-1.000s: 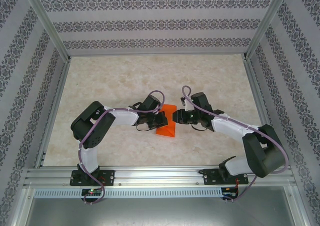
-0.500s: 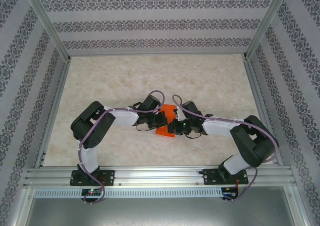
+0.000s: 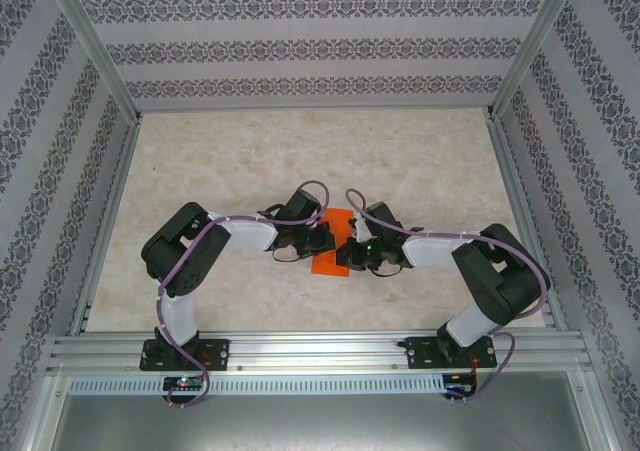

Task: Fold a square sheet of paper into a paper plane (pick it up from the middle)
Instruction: Fold the triangle a second time at the center of the table.

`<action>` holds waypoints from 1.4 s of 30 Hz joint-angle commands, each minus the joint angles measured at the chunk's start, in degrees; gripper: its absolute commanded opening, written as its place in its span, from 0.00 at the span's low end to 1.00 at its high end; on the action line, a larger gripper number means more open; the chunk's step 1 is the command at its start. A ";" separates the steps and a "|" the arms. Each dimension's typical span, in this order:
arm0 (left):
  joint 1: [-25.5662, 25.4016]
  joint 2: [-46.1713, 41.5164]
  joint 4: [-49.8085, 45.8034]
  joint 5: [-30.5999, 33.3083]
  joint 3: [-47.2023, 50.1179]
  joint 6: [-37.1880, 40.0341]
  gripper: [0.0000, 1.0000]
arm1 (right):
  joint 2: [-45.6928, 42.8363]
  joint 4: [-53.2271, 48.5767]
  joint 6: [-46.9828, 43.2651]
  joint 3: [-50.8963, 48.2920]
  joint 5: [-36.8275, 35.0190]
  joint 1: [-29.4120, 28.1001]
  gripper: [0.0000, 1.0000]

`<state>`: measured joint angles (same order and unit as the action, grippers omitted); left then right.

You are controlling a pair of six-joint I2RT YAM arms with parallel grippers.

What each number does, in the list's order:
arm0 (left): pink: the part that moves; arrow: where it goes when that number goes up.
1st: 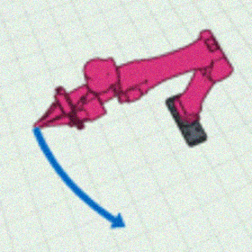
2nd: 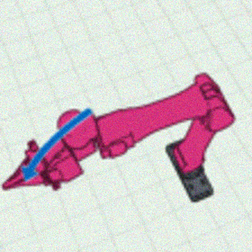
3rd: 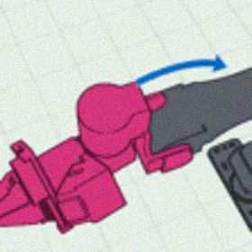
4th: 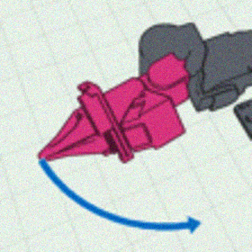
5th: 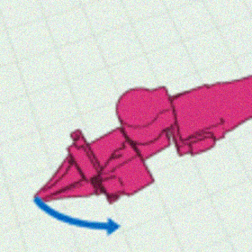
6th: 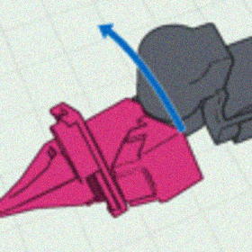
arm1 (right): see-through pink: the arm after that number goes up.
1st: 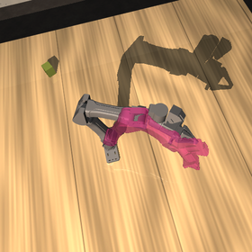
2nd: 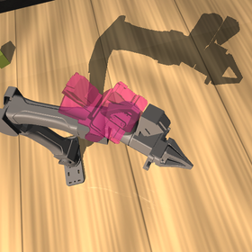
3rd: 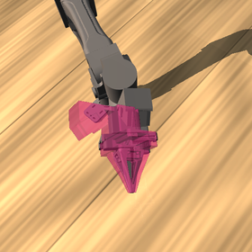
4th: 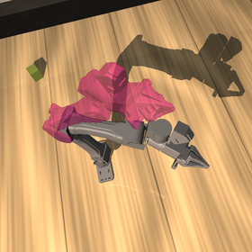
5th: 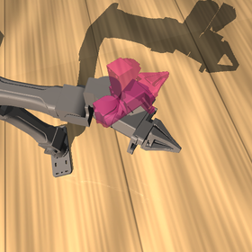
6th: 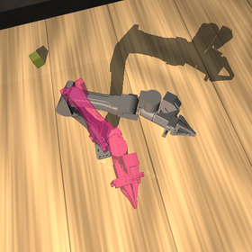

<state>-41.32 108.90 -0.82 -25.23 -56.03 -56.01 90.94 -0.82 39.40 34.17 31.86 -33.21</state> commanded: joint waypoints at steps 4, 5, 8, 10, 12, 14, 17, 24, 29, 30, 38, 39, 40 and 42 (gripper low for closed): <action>0.36 -0.36 -1.87 2.00 1.62 0.90 0.00 | 0.73 0.78 0.04 -1.87 0.58 0.63 0.09; 0.32 -0.36 -1.86 1.98 1.58 0.92 0.00 | 0.63 0.58 -0.02 -2.12 0.37 0.68 0.10; 0.36 -0.32 -1.89 2.10 1.70 0.90 0.00 | 0.73 0.53 -0.09 -3.00 -0.13 0.70 0.10; 0.32 -0.19 -1.77 2.11 1.71 0.92 0.00 | 1.09 0.00 -0.24 -3.30 -0.13 0.69 0.10; 0.36 -0.17 -1.82 2.06 1.71 0.90 0.00 | 1.61 -0.57 -0.45 -3.49 0.07 0.66 0.10; 0.36 -0.10 -1.97 2.26 1.78 0.90 0.00 | 1.46 -2.05 -0.88 -3.71 -0.23 0.48 0.10; 0.36 -0.02 -1.88 2.33 1.82 0.83 0.00 | 0.21 -2.73 -1.25 -4.70 -0.43 0.35 0.11; 0.36 0.42 -2.03 2.34 1.77 0.85 0.00 | -1.68 -9.85 -4.20 -2.98 -0.91 -1.17 0.12; 0.36 0.33 -1.99 2.48 1.87 0.77 0.00 | -2.66 -12.01 -4.50 -4.57 -1.82 -1.37 0.12; 0.36 0.33 -2.03 2.54 1.81 0.79 0.00 | -2.85 -12.20 -4.46 -4.78 -1.81 -1.32 0.12; 0.36 0.42 -2.15 2.56 1.98 0.76 0.00 | -6.67 -11.31 -2.27 -8.82 -1.19 -0.91 0.13; 0.36 0.45 -2.12 2.54 1.98 0.75 0.00 | -7.11 -11.43 -2.13 -9.26 -1.35 -0.68 0.14; 0.36 0.44 -1.98 2.41 1.99 0.77 0.00 | -7.70 -11.73 -2.05 -9.83 -1.66 -0.27 0.14; 0.36 0.48 -1.90 2.34 1.98 0.81 0.00 | -9.05 -12.24 -1.96 -10.56 -1.84 0.75 0.14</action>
<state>-41.34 108.86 -0.69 -26.20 -55.66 -56.01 82.74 -5.30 36.58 26.55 31.18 -33.34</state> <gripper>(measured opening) 0.066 0.136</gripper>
